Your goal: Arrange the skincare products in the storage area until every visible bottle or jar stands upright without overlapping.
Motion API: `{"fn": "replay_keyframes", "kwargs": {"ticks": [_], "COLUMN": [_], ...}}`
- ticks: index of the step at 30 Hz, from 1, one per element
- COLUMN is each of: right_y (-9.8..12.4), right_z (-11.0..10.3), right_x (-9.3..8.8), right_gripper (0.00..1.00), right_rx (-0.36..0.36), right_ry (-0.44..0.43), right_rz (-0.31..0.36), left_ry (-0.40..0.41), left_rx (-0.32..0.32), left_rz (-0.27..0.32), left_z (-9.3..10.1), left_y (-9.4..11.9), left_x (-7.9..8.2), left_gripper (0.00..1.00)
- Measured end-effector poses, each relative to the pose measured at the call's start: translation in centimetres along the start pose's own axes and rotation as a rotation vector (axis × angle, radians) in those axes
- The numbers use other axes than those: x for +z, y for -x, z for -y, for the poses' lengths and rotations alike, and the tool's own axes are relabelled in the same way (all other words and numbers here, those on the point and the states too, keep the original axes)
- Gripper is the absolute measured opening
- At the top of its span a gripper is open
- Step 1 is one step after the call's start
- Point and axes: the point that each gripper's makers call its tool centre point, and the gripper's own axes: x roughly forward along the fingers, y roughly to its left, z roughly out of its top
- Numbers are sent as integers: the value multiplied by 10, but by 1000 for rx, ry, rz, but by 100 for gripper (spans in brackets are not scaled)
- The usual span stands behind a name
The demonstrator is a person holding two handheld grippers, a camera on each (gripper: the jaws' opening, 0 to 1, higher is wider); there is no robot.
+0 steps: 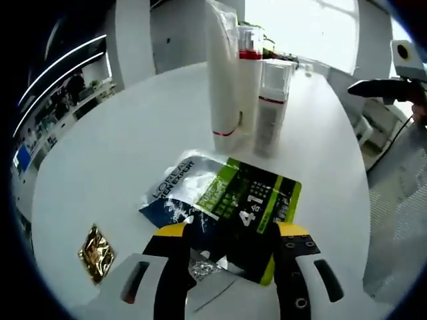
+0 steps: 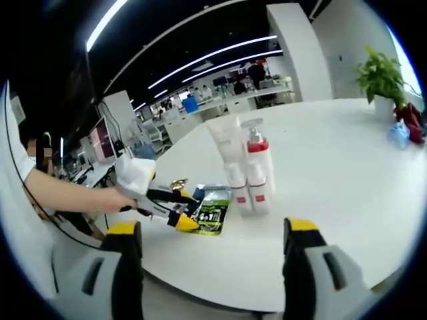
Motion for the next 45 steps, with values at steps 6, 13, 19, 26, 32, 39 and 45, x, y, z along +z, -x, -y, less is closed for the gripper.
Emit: {"fn": "replay_keyframes", "kwargs": {"ticks": [6, 13, 19, 26, 32, 39, 45], "right_y": [-1, -1, -1, -1, -1, -1, -1], "right_z": [-1, -1, -2, -5, -6, -6, -6], "right_x": [-1, -1, -2, -2, -3, -3, -4], "right_gripper": [87, 87, 87, 87, 86, 86, 86], "right_rx": [2, 2, 8, 18, 26, 28, 26], "right_ry": [7, 5, 15, 21, 12, 7, 10], "right_rz": [-9, -7, -13, -14, -18, -13, -20], "left_ry": [8, 44, 91, 141, 212, 276, 320], "left_rx": [-5, -5, 22, 52, 88, 128, 160], "left_rz": [4, 26, 46, 61, 87, 101, 123], "left_z": [-1, -1, -4, -3, 0, 6, 9], "left_y": [1, 14, 28, 44, 65, 90, 110], "left_x": [1, 3, 0, -7, -16, -36, -49], "left_gripper": [47, 49, 53, 57, 64, 69, 74]}}
